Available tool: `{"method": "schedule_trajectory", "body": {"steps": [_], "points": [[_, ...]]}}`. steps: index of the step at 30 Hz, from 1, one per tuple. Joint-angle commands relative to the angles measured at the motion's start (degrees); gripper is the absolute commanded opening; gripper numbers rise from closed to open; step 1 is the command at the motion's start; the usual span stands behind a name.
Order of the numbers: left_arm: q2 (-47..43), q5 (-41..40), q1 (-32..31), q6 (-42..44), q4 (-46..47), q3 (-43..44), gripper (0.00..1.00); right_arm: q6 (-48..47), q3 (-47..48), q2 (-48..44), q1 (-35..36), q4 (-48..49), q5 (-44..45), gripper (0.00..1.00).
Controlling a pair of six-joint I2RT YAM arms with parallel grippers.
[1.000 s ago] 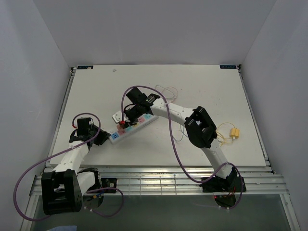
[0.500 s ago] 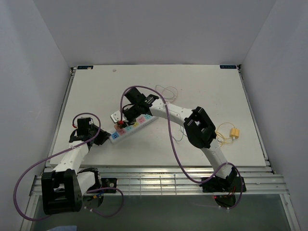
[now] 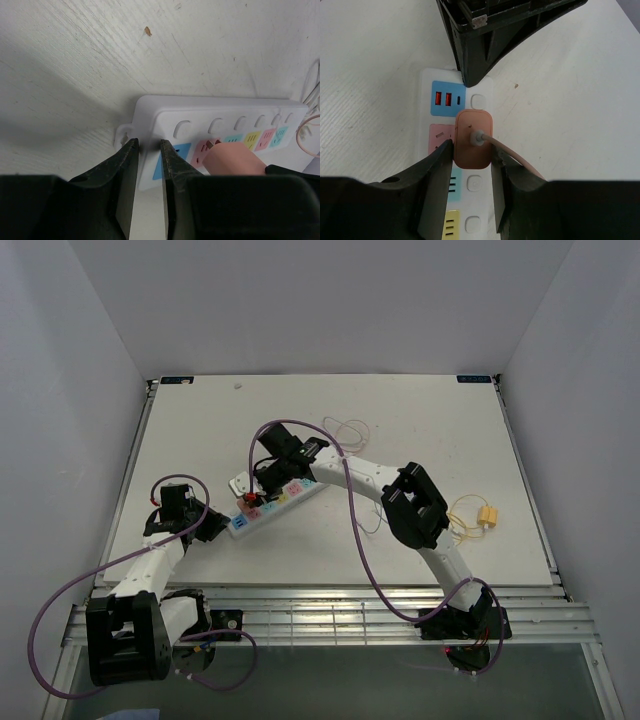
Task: Insert the plug
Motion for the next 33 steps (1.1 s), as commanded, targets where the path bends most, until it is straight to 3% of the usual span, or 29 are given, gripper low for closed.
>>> {"method": "schedule_trajectory", "body": {"steps": [1,33], "points": [[0.9,-1.2,0.0,1.2,-2.9,-1.0,0.34,-1.2,-0.4,-2.4,0.2,-0.7,0.0,0.08],[1.6,-1.3,0.0,1.2,-3.1,-0.7,0.34,-2.0,-3.5,-2.7,0.2,-2.2,-0.2,0.08]]}}
